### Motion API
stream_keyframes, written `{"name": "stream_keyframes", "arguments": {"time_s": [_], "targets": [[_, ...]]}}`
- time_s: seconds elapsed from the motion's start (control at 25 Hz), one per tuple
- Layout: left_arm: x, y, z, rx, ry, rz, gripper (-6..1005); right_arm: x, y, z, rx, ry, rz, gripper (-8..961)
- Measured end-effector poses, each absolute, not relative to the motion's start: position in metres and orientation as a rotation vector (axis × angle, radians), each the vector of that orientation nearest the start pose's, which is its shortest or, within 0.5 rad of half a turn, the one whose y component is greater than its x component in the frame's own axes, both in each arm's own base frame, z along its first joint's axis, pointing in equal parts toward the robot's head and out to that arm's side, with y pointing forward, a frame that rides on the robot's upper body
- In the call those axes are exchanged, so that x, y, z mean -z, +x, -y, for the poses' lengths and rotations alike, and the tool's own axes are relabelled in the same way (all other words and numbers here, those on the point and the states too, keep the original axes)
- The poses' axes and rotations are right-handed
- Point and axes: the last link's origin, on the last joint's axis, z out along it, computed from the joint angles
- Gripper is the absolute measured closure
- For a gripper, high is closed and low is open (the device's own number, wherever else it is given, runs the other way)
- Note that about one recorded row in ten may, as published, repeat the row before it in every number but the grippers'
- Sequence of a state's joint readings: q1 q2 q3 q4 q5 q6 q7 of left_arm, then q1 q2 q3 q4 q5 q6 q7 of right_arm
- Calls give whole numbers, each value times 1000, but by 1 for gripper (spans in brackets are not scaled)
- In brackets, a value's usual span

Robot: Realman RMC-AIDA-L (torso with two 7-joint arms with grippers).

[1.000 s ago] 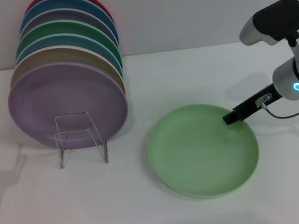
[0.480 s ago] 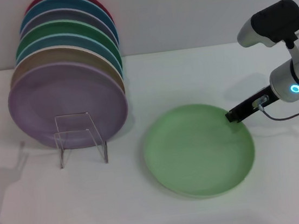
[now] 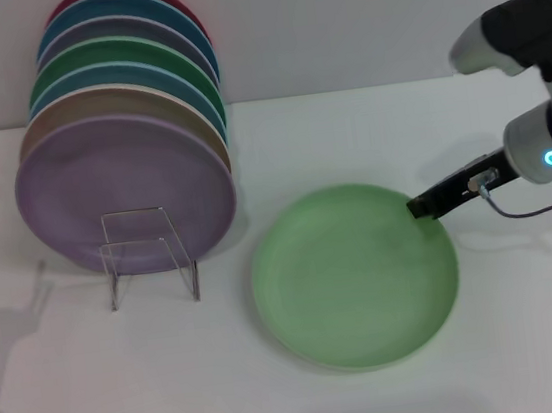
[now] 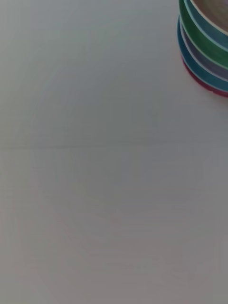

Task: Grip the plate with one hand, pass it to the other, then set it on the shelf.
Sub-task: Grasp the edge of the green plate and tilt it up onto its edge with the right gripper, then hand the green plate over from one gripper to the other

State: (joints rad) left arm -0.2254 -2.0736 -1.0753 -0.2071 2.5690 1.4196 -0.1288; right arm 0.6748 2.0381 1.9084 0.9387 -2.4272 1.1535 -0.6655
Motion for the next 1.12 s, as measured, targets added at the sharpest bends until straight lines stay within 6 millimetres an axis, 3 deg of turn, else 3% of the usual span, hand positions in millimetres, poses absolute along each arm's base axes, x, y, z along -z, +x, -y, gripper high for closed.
{"name": "stream_keyframes", "arguments": {"time_s": [0.32,0.6,0.84,1.12], "targets": [[-14,-337,-256,831,-1492,340,140,-22,221,-387,-82,-2386,-1045,933],[-12,-306,-243,1030,-1581,184,139,-45,232,-355,-387,-2402,-820,927],[-11,-278,-264,1134,-1766,139,140,-64,241,-329,-643,-2322,-647,921],[-10,-231,-304,967,-1970,183,139,-72,257,-320,-634,-2269,-610,915]]}}
